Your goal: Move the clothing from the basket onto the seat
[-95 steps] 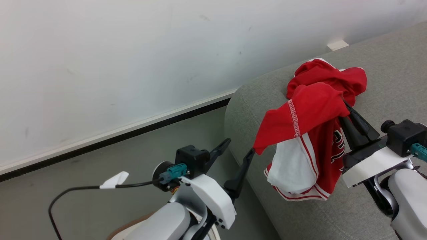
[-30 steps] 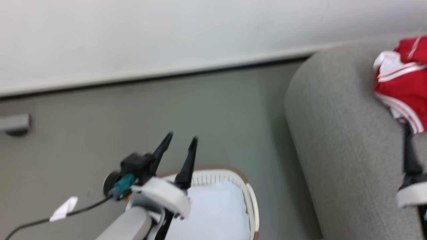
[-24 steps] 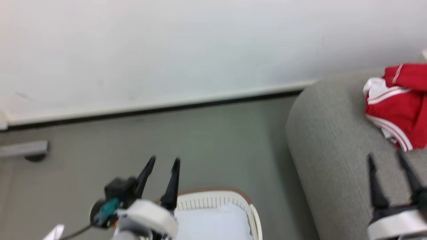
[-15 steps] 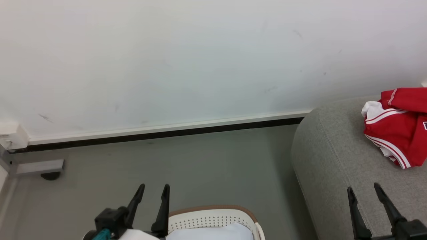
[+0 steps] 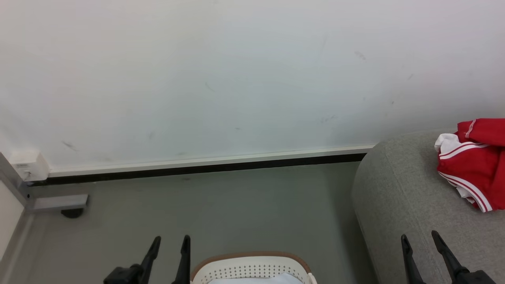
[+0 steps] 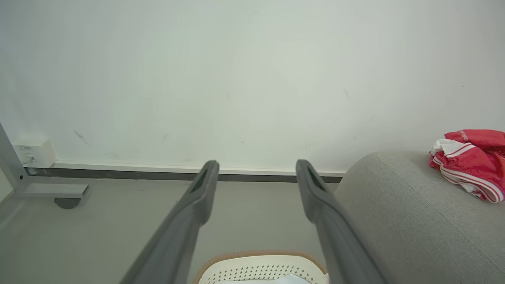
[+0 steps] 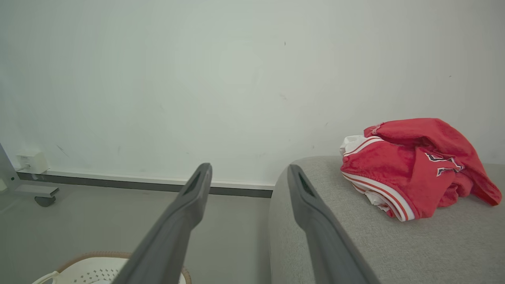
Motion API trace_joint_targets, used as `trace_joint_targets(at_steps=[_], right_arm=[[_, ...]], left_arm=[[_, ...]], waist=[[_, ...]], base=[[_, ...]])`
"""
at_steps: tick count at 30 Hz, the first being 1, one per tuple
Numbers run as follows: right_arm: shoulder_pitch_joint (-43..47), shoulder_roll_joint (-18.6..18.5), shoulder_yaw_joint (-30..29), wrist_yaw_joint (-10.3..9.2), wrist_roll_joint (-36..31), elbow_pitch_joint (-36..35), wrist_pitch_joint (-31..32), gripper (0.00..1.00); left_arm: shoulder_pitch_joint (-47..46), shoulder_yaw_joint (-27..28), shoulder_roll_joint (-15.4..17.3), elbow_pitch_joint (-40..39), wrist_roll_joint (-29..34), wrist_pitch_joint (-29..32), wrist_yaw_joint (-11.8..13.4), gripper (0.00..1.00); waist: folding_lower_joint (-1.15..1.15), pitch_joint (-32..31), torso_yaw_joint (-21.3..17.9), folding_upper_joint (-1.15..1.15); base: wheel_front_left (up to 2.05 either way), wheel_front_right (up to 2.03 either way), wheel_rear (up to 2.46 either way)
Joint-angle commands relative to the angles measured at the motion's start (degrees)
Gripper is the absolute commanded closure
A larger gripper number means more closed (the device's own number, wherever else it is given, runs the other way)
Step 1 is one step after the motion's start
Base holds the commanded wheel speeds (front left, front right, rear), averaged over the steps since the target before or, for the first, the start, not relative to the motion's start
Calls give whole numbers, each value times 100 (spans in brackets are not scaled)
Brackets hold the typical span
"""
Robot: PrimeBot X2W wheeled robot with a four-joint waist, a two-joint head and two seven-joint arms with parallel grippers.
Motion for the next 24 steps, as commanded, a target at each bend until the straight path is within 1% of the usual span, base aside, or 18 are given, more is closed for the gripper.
trace_joint_targets(at_steps=[1, 13, 14, 17, 24], right_arm=[[89, -1, -20, -15, 12, 8, -18, 0], [64, 74, -6, -15, 20, 53, -18, 0], [33, 63, 5, 0, 12, 45, 0, 100], [82, 74, 19, 1, 28, 174, 31, 100], [-47, 77, -97, 0, 850, 202, 275, 100]], left_arm=[[60, 67, -32, 42, 93, -1, -51, 0], [53, 427, -311, 274, 380, -2, -419, 0], [13, 420, -336, 266, 334, 1, -417, 100], [87, 392, -352, 403, 308, 9, -417, 100], [-7, 607, -384, 412, -404, 233, -501, 100]], waist=[[1, 0, 16, 0], [1, 6, 70, 0], [1, 7, 70, 0], [1, 7, 74, 0], [1, 29, 92, 0]], base=[[0, 0, 0], [0, 0, 0], [0, 0, 0], [0, 0, 0], [0, 0, 0]])
